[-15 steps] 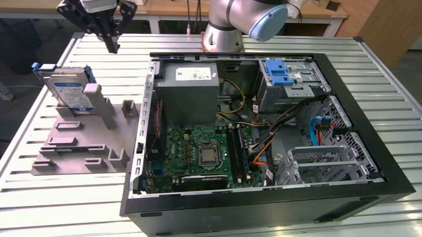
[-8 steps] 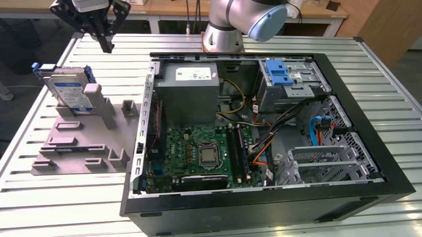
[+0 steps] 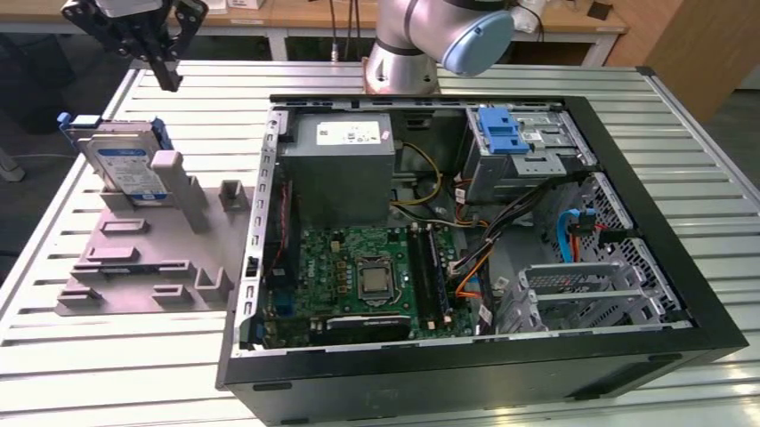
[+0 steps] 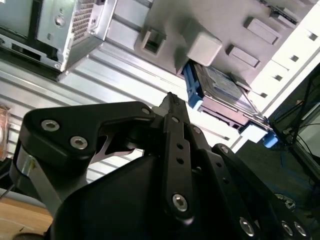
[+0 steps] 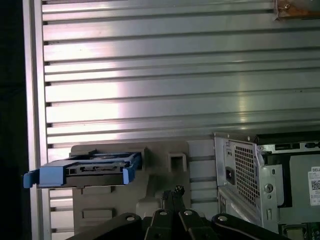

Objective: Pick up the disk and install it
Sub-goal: 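Reach for the disk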

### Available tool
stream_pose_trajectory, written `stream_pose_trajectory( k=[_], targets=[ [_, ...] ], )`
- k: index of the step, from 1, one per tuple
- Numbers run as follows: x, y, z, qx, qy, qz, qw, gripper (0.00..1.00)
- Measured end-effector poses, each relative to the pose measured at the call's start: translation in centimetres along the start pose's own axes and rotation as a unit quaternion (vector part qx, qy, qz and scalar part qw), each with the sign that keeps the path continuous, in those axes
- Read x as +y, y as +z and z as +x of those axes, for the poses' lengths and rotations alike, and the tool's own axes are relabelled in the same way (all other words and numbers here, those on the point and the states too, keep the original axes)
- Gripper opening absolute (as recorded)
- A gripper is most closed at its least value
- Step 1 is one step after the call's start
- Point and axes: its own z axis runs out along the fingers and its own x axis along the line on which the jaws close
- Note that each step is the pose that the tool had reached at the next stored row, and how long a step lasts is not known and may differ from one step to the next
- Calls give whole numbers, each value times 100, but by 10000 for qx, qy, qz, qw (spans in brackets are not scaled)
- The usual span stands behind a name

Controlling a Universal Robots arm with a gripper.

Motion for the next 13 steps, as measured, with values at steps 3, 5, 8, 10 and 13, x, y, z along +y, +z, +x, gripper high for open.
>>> stream_pose_trajectory(
  k=[3,5,8,10,13],
  targets=[
    [-4,6,91,0,-1,0,10000,11],
    [-4,6,93,0,-1,0,10000,11],
    [-4,6,94,0,-1,0,10000,11],
    [-5,5,102,0,0,0,10000,11],
    [-8,6,141,0,-1,0,10000,11]
  ],
)
